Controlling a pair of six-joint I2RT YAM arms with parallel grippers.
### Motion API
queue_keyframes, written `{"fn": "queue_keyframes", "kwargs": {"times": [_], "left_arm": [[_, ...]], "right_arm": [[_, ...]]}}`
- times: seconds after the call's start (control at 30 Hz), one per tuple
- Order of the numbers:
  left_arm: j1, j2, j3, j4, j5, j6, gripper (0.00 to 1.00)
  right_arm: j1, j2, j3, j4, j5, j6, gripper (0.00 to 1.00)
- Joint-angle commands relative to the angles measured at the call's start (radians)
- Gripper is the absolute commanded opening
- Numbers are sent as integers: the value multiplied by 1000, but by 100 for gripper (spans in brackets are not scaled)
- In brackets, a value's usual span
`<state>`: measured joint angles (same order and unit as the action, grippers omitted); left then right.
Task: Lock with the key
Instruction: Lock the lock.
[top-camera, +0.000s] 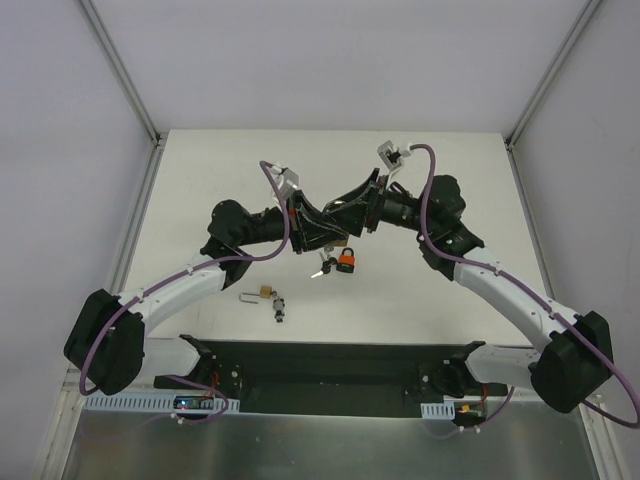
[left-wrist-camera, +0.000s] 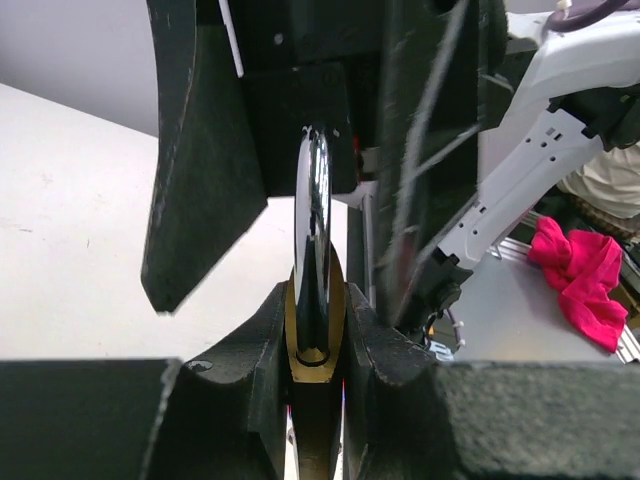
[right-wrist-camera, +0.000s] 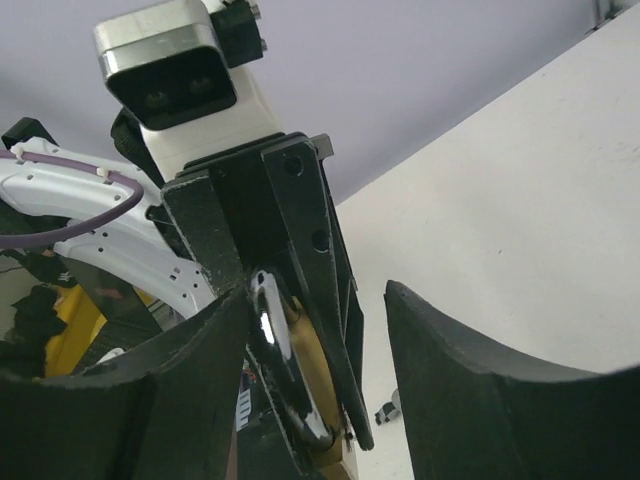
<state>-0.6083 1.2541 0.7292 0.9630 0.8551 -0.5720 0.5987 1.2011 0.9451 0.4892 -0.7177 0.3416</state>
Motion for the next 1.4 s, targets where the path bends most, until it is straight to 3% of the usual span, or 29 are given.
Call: {"fn": "queue_keyframes", "kwargs": {"times": [0.0,0.03,0.2,0.23,0.33,0.43,0.5,0.53,0.57,0.73,0.77,0.87,1.0,1.17,1.37], "left_arm": [[-4,-44,22,172,12,-32,0],[-4,-47,21,172,10,-32,0],[-4,-47,21,174,25,-32,0],[-4,-45,21,174,27,-34,0],[-4,-42,19,174,36,-37,0],[-4,-45,15,165,33,-35,0],[-4,-54,15,148,30,-26,10],[-4,-59,16,119,29,-19,23],[-4,-64,16,99,25,-2,29],[11,-122,38,-110,-17,70,50],[15,-131,35,-163,-28,87,61],[38,-177,3,-205,-76,101,73],[59,-229,-60,-219,-117,83,81],[61,-202,-114,-136,-105,-14,81],[45,-66,-179,218,-47,-210,72]], "right_arm": [[13,25,11,135,-28,42,51],[13,28,11,140,-22,46,43],[13,12,-6,175,15,63,25],[13,11,-9,181,17,72,14],[13,15,-14,213,6,95,1],[13,11,-19,226,11,94,1],[13,6,-20,218,17,94,1],[12,2,-20,212,18,91,1],[12,-1,-20,200,20,85,1],[-7,-29,-14,163,37,76,1],[-10,-32,-12,152,35,73,1],[-27,-52,-17,144,37,71,1],[-51,-75,-23,138,41,77,1],[-73,-120,-39,138,54,79,1],[-83,-159,-65,138,78,73,1]]}}
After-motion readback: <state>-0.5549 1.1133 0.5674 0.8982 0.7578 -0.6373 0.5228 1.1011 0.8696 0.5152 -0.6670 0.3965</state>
